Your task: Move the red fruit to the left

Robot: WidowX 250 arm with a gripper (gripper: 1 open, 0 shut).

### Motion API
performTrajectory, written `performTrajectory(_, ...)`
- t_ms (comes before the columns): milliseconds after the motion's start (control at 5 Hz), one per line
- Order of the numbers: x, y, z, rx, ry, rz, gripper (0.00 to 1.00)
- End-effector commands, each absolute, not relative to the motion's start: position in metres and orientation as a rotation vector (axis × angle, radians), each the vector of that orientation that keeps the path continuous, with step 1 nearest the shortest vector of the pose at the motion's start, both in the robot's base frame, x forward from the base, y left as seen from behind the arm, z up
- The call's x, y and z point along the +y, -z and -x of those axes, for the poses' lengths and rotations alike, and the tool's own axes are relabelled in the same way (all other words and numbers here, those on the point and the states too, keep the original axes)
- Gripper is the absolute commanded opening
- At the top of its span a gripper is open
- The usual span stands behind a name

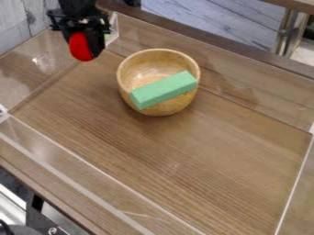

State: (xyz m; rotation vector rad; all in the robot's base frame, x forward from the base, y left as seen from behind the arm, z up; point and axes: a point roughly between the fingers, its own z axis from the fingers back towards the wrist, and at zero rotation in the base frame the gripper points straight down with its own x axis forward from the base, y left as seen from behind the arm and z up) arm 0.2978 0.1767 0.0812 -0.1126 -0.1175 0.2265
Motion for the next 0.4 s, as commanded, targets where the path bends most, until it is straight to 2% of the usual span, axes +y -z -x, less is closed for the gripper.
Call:
performTrajectory(0,0.188,-0.087,-0.312,-0.171,-0.241,0.074,0.00)
performTrajectory(200,0.187,-0.075,-0.319,-0.164,-0.247,0.072,0.00)
